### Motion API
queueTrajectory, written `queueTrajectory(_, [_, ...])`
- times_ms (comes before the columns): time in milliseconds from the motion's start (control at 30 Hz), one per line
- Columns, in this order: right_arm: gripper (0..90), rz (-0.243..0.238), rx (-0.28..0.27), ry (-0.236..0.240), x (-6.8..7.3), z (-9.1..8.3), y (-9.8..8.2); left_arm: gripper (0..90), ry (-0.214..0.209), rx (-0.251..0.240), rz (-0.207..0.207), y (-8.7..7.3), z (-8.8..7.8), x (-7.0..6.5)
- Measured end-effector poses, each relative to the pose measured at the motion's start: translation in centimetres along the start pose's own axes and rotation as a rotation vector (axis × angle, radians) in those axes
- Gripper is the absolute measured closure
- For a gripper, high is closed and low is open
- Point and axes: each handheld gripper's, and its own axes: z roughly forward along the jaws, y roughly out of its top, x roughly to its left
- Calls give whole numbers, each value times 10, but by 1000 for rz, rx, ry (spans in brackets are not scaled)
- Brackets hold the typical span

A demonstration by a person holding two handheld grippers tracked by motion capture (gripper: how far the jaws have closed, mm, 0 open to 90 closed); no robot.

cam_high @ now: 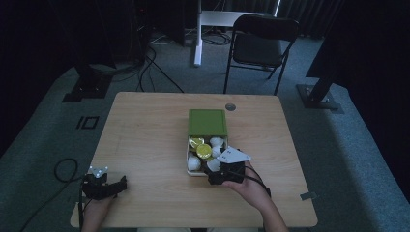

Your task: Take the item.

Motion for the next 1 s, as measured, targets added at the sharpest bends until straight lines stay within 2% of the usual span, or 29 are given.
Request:
queueTrajectory(200, [156,-23,23,-7,5,9,-7,21,0,0,0,0,0,0])
queueTrajectory(300, [171,-17,24,-11,7,11,-8,22,0,0,0,0,0,0])
queueTrajectory(400, [225,-58,32,-51,10,13,-12,22,0,0,0,0,0,0])
queueTrajectory(500, [250,-69,48,-74,11,15,-16,21,0,0,0,0,0,0])
queueTrajectory(667, [312,-103,76,-105,15,19,-19,21,0,0,0,0,0,0])
queueTrajectory(733, [324,-109,81,-99,16,20,-20,21,0,0,0,0,0,0])
queueTrajectory(833, [368,-145,105,-121,18,22,-22,21,-1,0,0,0,0,0])
queueTrajectory(933, [413,-204,124,-148,21,25,-23,22,0,0,0,0,0,0])
queueTrajectory(1000, [434,-220,133,-162,21,26,-23,21,0,0,0,0,0,0])
